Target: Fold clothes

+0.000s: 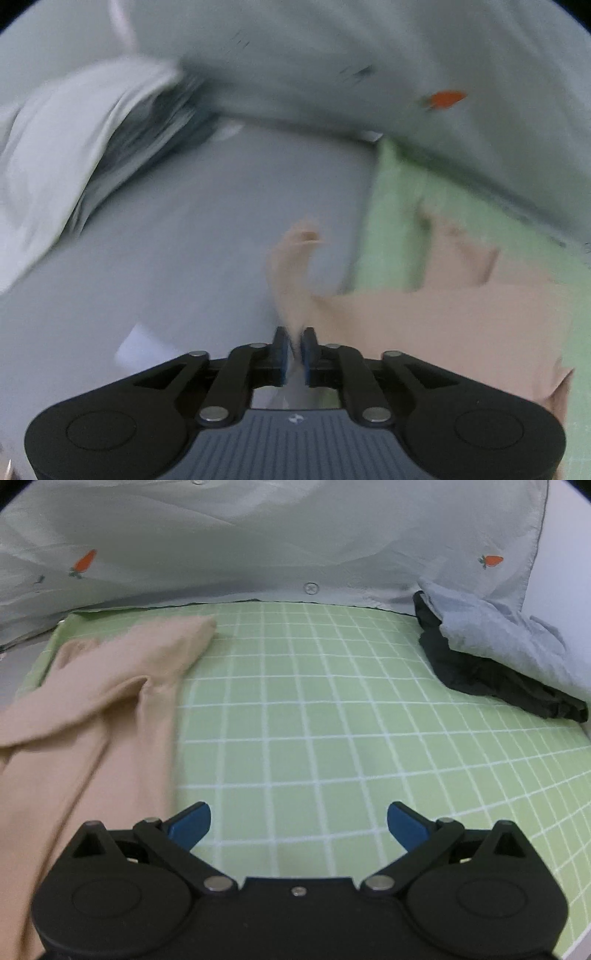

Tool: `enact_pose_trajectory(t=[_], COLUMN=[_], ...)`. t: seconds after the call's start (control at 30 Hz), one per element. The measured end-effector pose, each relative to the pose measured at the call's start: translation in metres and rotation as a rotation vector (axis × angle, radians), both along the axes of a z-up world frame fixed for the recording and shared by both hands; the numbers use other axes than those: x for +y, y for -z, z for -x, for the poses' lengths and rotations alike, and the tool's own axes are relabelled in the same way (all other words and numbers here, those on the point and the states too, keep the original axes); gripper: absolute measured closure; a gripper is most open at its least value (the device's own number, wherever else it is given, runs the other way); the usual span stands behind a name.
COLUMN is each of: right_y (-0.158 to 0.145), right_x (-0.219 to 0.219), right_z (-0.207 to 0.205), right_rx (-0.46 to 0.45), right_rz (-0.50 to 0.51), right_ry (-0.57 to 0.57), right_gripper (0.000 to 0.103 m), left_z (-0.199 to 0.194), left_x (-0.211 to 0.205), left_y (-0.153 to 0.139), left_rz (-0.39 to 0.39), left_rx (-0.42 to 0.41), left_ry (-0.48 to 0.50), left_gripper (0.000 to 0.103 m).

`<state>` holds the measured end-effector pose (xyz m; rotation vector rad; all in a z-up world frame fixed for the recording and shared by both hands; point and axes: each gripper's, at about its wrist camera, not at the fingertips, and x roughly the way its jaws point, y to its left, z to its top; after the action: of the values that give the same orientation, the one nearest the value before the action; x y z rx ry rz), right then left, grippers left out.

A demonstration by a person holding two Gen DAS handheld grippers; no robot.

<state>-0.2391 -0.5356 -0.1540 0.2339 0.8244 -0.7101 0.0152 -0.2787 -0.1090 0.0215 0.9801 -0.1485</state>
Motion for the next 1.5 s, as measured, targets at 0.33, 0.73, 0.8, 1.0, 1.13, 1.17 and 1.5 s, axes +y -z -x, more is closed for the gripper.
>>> enact_pose_trajectory(t=[0.33, 0.73, 0.8, 1.0, 1.13, 1.17, 1.5], right_y=[0.007, 0.013, 0.012, -0.005, -0.025, -0.029, 0.003], right_x=[0.045, 0.091, 0.099, 0.123, 0.142, 0.147, 0.161], right_z=[0.000, 0.032, 0.036, 0.040, 0.032, 0.028, -0.005], right_rx=[0.045, 0.056, 0.057, 0.039, -0.017, -0.031, -0.020], right_rz=[-0.055, -0.109, -0.101, -0.034, -0.023, -0.029, -0.288], right_ry=[0.047, -0.055, -0.079, -0.163, -0.265, -0.296, -0.365], right_gripper=[0.006, 0.062, 0.077, 0.098, 0.099, 0.099, 0.093], left_z=[0.068, 0.154, 0.156, 0.162, 0.161, 0.162, 0.155], left_x=[-0.011, -0.025, -0.022, -0.012, -0.007, -0.005, 0.010], left_y=[-0.002, 0.028, 0.029, 0.031, 0.032, 0.033, 0.036], left_rz=[-0.068, -0.164, -0.159, -0.156, -0.150, -0.147, -0.087], left_rx=[0.021, 0.073, 0.081, 0.105, 0.114, 0.117, 0.158], left_ry=[0.419, 0.742, 0.730, 0.718, 0.711, 0.710, 0.679], left_gripper=[0.046, 0.042, 0.040, 0.040, 0.038, 0.036, 0.031])
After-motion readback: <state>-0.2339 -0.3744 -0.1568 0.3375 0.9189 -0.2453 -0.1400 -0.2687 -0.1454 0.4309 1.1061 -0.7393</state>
